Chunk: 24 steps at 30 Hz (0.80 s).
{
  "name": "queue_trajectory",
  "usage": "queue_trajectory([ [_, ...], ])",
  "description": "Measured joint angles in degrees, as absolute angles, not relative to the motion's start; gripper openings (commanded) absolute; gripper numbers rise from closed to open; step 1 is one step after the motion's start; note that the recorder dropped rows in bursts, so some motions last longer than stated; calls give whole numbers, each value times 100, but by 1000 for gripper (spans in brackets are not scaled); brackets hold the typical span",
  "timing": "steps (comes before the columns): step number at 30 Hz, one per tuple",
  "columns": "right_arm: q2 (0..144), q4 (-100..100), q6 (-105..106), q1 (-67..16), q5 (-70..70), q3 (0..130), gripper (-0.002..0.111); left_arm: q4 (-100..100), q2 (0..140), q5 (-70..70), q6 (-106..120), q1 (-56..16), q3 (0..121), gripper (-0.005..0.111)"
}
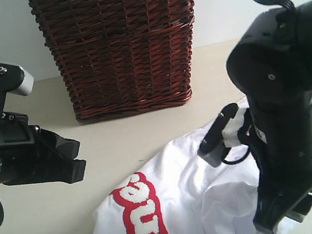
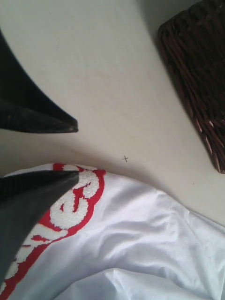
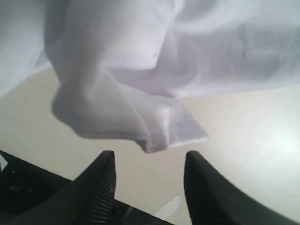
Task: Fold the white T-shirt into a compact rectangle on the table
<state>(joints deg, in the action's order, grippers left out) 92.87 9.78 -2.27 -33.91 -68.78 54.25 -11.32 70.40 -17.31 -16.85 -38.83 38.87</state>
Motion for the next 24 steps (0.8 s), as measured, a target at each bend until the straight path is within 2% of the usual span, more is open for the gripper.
queue_trajectory([
  [14,9517,2100,-454,-3391,-5895,4984,46,-1143,7040,-1741,-1685,-3883,3887,29],
  [20,9599,1474,719,-3391,-5786,4984,46,-1143,7040,-1741,-1685,-3883,3887,29],
  [23,9599,1457,1195,-3391,-5749,4984,39,-1143,7040,-1741,-1685,-3883,3887,29],
  [24,9599,1514,1239,-3391,-5749,4984,30,-1143,7040,-1741,-1685,-3883,3887,29],
])
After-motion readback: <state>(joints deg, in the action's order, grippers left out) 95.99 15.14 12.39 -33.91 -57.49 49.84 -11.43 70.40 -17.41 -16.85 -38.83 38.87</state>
